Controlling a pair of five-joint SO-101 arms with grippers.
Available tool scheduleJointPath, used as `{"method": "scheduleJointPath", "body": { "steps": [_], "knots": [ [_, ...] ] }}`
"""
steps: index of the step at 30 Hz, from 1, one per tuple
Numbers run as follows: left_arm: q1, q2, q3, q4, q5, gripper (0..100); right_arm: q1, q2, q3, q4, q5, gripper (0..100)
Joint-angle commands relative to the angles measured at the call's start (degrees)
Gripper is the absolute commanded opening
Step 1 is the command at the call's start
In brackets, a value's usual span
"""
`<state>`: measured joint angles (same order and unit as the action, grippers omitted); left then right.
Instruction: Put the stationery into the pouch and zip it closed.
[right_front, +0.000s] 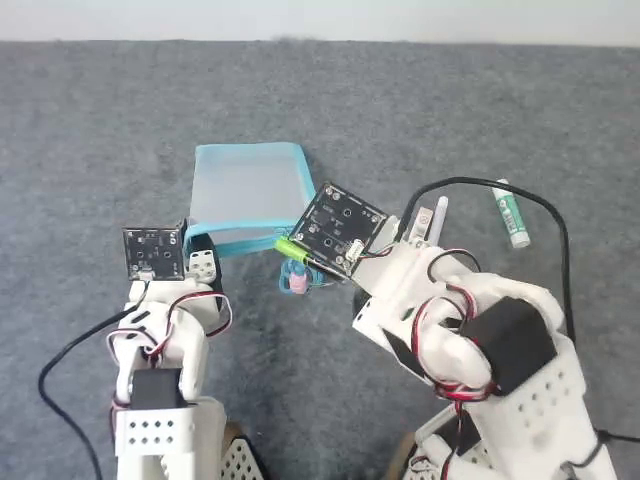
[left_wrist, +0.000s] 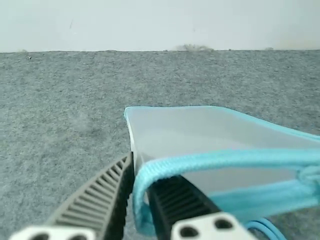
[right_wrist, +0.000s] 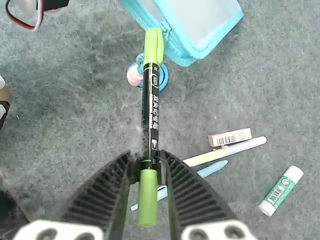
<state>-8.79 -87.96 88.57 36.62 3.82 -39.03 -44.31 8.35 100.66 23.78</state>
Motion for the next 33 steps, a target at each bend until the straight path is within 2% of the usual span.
{"method": "scheduleJointPath", "body": {
  "steps": [1,8,14,21,27,33],
  "knots": [
    [0.44,0.62,-1.01,-2.37,0.97,1,-0.4,-1.89,-1.23,2.15,0.44,0.7],
    [0.44,0.62,-1.01,-2.37,1.05,1,-0.4,-0.48,-1.58,-3.12,0.09,0.7],
    [0.44,0.62,-1.01,-2.37,1.05,1,-0.48,7.34,-1.93,-6.99,0.0,0.7],
    [0.62,0.62,-1.1,-2.37,1.05,1,-6.02,11.91,-1.93,-9.98,-1.14,0.7],
    [5.8,0.18,-1.27,0.0,0.88,1,-5.93,18.86,-1.93,-16.57,-1.49,0.7],
    [6.68,0.09,-1.36,0.09,-0.97,1,-5.67,29.58,-6.42,-20.62,-5.89,0.9]
  ]
}}
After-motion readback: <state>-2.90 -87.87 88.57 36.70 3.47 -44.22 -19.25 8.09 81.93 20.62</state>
